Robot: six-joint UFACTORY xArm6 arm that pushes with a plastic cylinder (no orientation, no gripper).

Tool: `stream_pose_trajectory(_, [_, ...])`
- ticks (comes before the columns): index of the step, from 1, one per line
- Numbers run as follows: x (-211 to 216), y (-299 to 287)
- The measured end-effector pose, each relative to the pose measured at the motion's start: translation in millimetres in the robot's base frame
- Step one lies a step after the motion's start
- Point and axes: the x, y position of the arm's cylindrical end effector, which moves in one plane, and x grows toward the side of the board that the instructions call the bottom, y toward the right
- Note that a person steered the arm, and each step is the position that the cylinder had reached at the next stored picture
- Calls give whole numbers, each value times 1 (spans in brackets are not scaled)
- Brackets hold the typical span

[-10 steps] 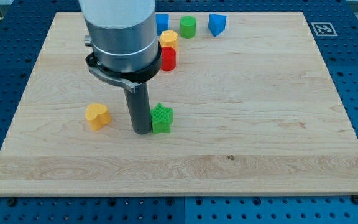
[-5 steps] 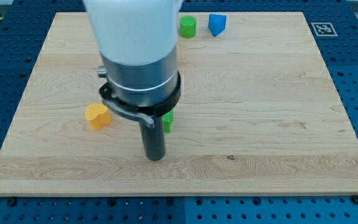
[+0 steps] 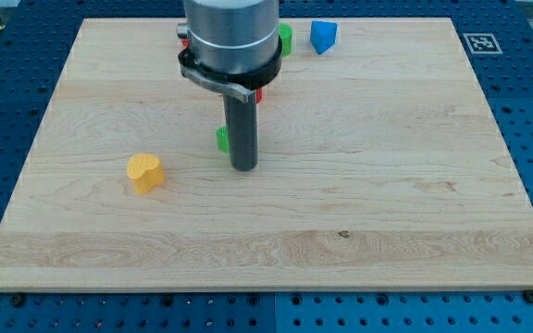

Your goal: Move the green star to the bottom of the red circle

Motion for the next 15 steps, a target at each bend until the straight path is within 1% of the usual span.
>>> stream_pose_trajectory(1, [-20,0])
stream_pose_trajectory(2, [-24,0])
stream_pose_trajectory(4, [22,-3])
stream_pose_trajectory(5, [16,-25])
stream_pose_trajectory(7, [-34,-87])
stream_pose_trajectory(8, [-41,-91])
stream_pose_trajectory(11, [-44,-45])
stream_pose_trajectory(13, [-44,-36])
stream_pose_trajectory(14, [-44,-52])
stream_pose_trajectory(15, [-44,-96])
